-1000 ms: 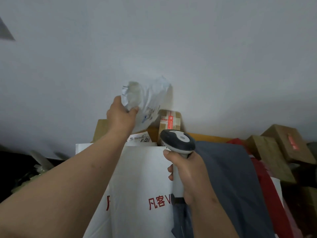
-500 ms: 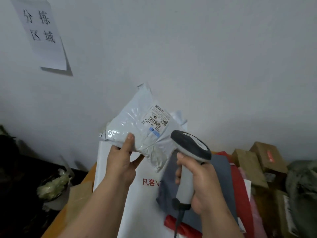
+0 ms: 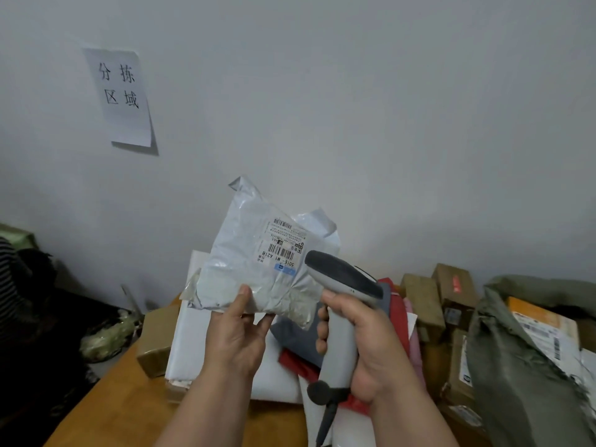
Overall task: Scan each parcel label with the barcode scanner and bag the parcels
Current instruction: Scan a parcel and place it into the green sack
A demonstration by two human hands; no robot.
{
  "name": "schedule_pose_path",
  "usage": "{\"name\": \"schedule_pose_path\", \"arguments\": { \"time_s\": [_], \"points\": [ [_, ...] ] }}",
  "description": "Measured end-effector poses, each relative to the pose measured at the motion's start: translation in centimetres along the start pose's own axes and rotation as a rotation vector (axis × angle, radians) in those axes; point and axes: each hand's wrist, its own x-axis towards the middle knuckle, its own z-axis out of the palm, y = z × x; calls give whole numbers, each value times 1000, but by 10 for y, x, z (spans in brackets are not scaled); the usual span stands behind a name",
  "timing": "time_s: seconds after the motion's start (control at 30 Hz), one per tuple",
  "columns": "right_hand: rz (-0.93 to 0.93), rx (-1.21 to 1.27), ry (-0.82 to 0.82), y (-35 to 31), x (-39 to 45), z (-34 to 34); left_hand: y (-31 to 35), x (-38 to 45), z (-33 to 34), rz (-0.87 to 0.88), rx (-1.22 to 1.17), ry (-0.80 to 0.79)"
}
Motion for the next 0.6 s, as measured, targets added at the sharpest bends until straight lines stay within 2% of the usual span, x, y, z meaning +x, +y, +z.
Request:
{"name": "schedule_pose_path", "arguments": {
  "time_s": [0.6],
  "points": [
    [-3, -38, 13, 12, -23, 28, 24, -10, -12, -43, -55, -43]
  ]
}}
